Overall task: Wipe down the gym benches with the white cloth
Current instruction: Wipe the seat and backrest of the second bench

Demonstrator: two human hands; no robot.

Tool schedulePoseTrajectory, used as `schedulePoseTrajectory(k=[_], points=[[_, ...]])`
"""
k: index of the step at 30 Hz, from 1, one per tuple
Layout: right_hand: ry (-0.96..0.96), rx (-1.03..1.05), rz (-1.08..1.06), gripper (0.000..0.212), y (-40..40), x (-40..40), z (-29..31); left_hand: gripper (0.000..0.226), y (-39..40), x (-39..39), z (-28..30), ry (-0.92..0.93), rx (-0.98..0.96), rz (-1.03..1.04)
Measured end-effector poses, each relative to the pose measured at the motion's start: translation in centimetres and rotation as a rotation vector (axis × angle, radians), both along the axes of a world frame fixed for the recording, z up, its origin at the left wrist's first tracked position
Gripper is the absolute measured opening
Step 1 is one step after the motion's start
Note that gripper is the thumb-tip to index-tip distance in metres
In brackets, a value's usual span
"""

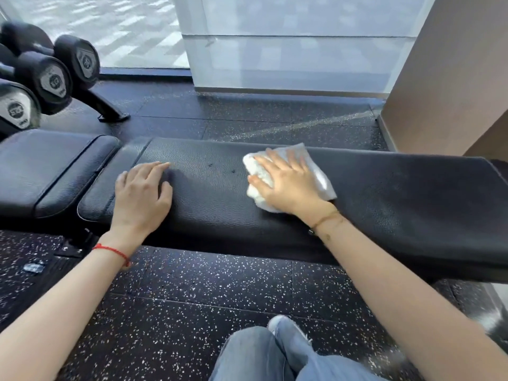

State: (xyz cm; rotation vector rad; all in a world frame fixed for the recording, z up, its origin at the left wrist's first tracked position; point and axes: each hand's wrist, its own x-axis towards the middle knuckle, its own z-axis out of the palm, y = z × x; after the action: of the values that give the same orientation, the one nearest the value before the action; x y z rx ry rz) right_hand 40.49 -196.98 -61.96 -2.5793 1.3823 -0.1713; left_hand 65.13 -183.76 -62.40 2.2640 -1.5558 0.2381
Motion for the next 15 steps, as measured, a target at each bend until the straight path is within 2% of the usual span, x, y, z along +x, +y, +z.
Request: schedulePoseTrajectory(k=[4, 8, 10, 12, 15], points=[[0.047, -0.011, 0.187, 0.06, 1.5, 6.6, 0.1, 0.053, -0.3, 0.6, -0.8, 0.05, -0.022, 0.034], [-0.08, -0.082, 0.358, 0.057, 4.8, 3.2, -0.1, 0.051, -0.2, 0.8, -1.2, 0.075, -0.047, 0.038], [-0.08, -0.096, 0.342, 0.058, 4.3, 0.5, -0.3, 0.051, -0.3, 0.8, -1.3, 0.082, -0.057, 0.045], [0.0, -0.109, 0.245, 0.059, 2.1, -0.5, -0.3, 0.051, -0.4, 0.7, -1.3, 0.084, -0.066, 0.053], [0.021, -0.048, 0.079, 0.06, -1.6, 2.1, 0.2, 0.05, -0.5, 0.6, -1.3, 0.094, -0.071, 0.066]])
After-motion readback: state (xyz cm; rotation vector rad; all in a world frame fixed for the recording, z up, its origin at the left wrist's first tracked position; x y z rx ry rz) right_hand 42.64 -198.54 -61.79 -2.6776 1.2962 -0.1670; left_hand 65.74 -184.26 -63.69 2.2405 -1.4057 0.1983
